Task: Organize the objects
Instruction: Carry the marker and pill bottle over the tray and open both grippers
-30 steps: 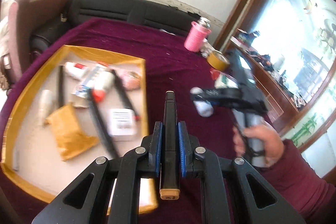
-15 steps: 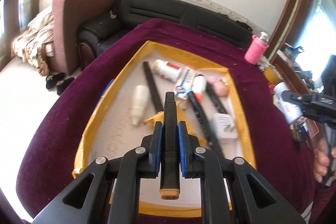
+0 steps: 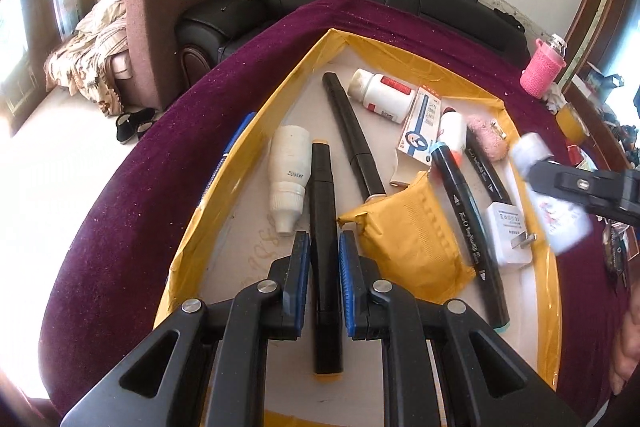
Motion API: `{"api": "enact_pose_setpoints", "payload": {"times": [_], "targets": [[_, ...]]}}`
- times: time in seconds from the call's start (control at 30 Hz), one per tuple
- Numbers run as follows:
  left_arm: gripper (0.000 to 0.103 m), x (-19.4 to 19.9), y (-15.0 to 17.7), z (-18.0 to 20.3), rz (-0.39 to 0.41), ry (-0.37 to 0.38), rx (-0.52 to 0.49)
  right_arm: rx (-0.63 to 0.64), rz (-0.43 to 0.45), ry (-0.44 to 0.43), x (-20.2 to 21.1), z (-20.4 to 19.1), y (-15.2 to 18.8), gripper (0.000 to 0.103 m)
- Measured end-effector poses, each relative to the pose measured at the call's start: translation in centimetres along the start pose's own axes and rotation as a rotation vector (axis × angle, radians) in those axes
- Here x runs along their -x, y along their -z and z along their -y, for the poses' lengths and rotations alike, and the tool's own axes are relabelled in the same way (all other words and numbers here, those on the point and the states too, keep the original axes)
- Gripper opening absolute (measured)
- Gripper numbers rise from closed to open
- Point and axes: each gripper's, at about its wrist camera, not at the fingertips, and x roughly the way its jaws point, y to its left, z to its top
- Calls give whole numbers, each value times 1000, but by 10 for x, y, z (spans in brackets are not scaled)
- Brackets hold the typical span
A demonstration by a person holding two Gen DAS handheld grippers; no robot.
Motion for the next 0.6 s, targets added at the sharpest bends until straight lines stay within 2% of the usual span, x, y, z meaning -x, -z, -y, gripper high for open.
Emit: {"api": "enact_pose_setpoints", "payload": {"times": [0.1, 0.2, 0.23, 0.27, 0.3, 0.4, 0.57, 0.6], "targets": [[17, 8, 1, -5, 17, 36, 21, -10, -21, 26, -13, 0, -6, 34], [28, 17, 1, -7, 32, 76, 43, -21, -33, 52, -27, 0, -13, 33], [42, 22, 1, -7, 40, 85, 48, -21, -36, 67, -31, 0, -15, 33], [51, 28, 1, -7, 56, 79, 50, -26, -45, 75, -34, -1, -15, 33], [67, 32, 1, -7, 74, 72, 52, -30, -49, 80, -37, -1, -16, 34], [69, 45, 1, -9, 112, 80, 63, -33, -46, 74, -38, -2, -15, 34], [69, 50, 0, -9, 105, 98, 70, -27, -7, 66, -23, -10, -14, 39], [69, 51, 0, -7, 105, 93, 65, -25, 6, 65, -19, -11, -14, 42]]}}
